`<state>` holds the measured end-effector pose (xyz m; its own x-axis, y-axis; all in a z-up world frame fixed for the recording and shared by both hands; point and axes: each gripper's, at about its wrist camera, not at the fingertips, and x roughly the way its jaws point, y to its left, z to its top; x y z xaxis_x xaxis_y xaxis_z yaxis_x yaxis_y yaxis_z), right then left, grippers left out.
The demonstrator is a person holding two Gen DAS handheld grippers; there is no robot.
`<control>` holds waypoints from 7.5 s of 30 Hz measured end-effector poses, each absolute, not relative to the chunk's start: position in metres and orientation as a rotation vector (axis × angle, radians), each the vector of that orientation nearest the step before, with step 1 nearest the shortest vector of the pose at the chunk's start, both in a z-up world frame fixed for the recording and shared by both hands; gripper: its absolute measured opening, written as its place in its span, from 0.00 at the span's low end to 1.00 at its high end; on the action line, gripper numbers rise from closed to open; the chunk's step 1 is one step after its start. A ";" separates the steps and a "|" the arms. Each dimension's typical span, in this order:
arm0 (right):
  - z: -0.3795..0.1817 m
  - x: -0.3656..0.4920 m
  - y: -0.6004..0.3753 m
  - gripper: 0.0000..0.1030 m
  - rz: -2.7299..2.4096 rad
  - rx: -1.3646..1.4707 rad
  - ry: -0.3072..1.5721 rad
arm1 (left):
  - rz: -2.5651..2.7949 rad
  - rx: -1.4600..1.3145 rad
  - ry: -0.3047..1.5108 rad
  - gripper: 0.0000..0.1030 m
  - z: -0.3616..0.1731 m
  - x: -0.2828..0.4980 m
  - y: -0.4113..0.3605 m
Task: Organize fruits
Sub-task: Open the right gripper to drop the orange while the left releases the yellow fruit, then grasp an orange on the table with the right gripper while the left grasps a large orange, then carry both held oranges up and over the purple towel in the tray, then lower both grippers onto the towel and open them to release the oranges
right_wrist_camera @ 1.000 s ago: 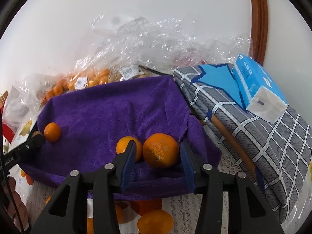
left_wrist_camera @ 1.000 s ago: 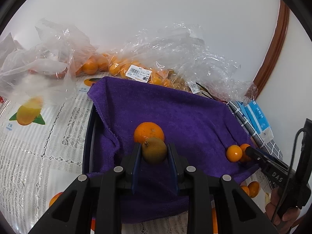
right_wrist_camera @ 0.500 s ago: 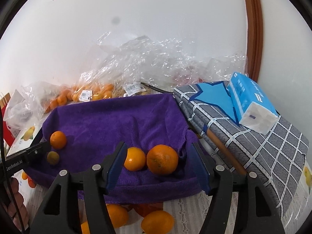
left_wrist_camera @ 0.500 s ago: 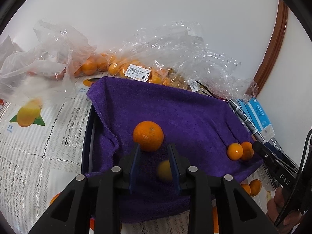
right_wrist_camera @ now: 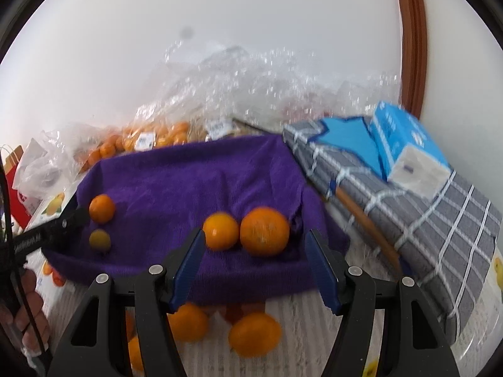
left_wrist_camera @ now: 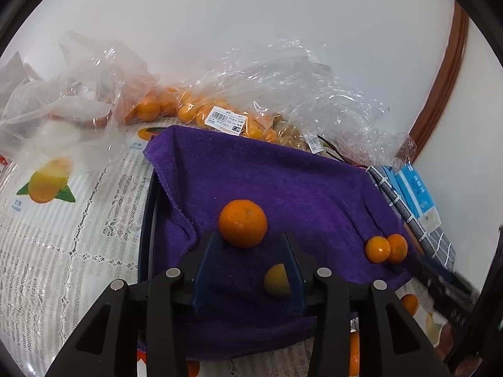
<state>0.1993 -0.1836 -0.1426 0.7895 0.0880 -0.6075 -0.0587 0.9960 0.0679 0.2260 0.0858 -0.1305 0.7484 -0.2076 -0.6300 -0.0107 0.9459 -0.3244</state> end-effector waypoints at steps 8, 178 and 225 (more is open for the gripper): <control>-0.141 0.165 -0.194 0.63 0.074 0.092 0.681 | -0.148 -0.391 0.720 0.44 -0.130 0.226 0.095; -0.158 0.242 -0.125 0.36 0.273 0.002 0.757 | -0.141 -0.204 0.730 0.40 -0.129 0.228 0.072; -0.126 0.216 -0.168 0.57 0.157 0.117 0.539 | -0.206 -0.266 0.561 0.48 -0.110 0.204 0.077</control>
<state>0.2162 -0.1680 -0.1257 0.8466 0.1796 -0.5011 -0.1183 0.9813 0.1520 0.2039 0.0775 -0.1098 0.8279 -0.2635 -0.4950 0.1199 0.9455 -0.3028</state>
